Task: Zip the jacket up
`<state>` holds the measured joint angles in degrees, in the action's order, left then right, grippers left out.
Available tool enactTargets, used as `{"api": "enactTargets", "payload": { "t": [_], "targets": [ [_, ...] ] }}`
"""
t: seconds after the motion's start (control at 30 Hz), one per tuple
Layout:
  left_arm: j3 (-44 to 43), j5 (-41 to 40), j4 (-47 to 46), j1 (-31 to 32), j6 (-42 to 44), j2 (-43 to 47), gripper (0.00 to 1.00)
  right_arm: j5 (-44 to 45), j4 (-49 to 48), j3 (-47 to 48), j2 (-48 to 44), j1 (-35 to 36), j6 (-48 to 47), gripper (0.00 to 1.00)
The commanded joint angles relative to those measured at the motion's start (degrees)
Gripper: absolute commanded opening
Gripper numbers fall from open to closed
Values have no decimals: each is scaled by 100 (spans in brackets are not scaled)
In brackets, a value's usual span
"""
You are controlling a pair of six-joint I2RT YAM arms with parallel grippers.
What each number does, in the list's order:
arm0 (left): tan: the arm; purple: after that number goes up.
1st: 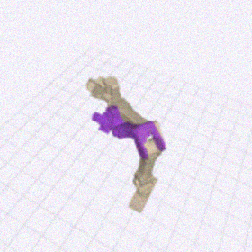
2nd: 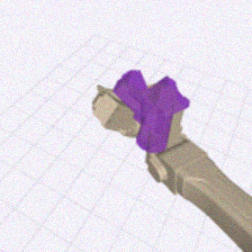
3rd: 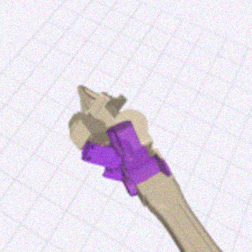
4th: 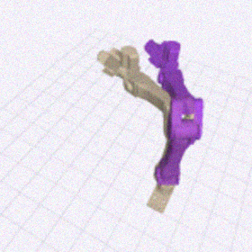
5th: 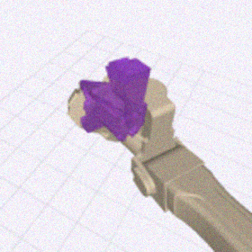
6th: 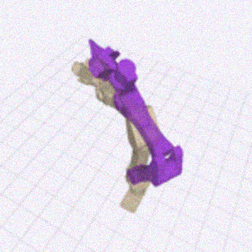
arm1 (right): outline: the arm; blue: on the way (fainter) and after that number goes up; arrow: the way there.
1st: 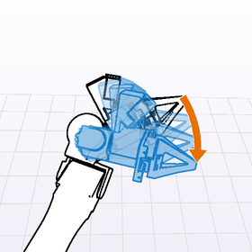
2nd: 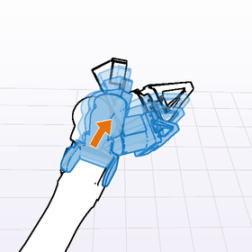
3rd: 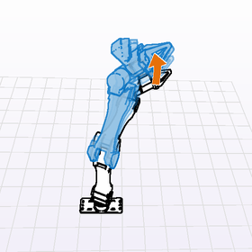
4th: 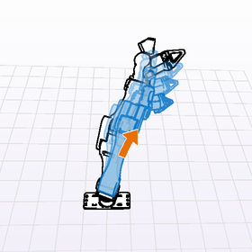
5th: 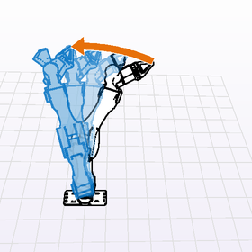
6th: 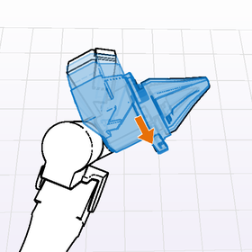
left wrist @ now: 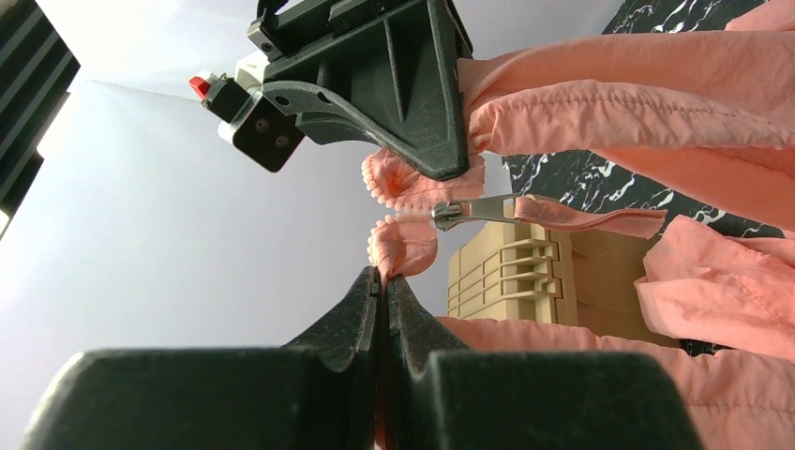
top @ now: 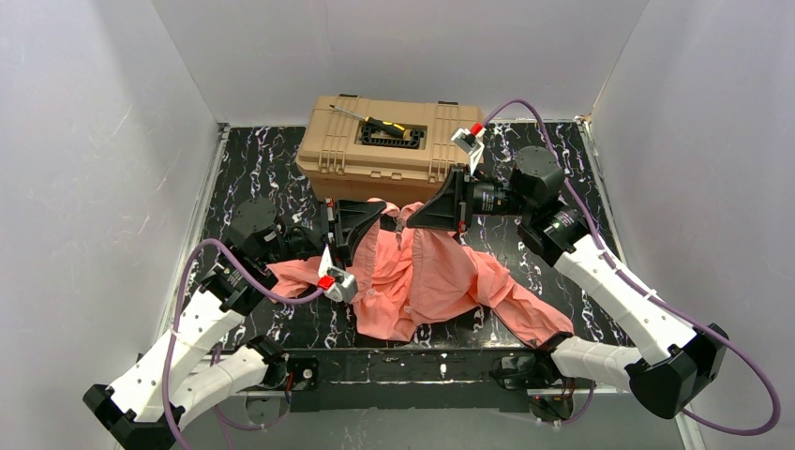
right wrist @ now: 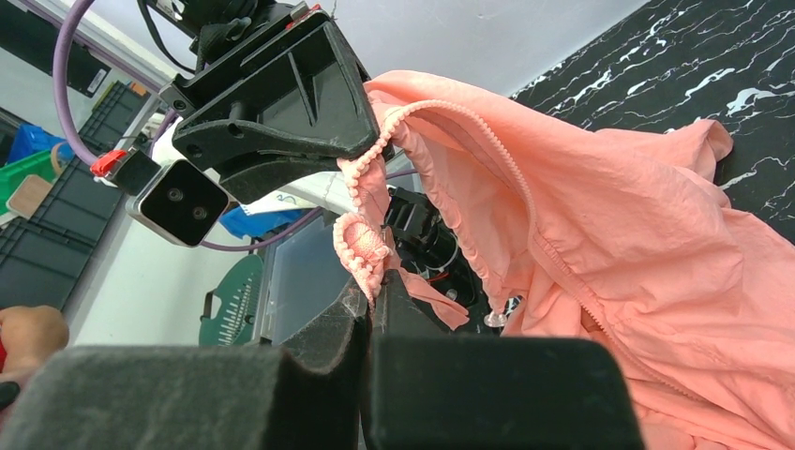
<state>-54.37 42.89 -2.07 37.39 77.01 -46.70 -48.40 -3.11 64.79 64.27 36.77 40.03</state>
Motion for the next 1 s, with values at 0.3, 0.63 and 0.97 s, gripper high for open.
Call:
{"api": "enactTargets", "payload": {
  "t": [0.3,0.63,0.97],
  "targets": [
    [-56,166,56,39,85,117,0,-118,-233,77,-114,-74,264,1],
    [-91,217,150,40,69,117,0,-186,-210,123,-156,-127,212,1],
    [-138,282,391,40,17,117,0,-384,180,394,-73,-127,-208,1]
  ]
}}
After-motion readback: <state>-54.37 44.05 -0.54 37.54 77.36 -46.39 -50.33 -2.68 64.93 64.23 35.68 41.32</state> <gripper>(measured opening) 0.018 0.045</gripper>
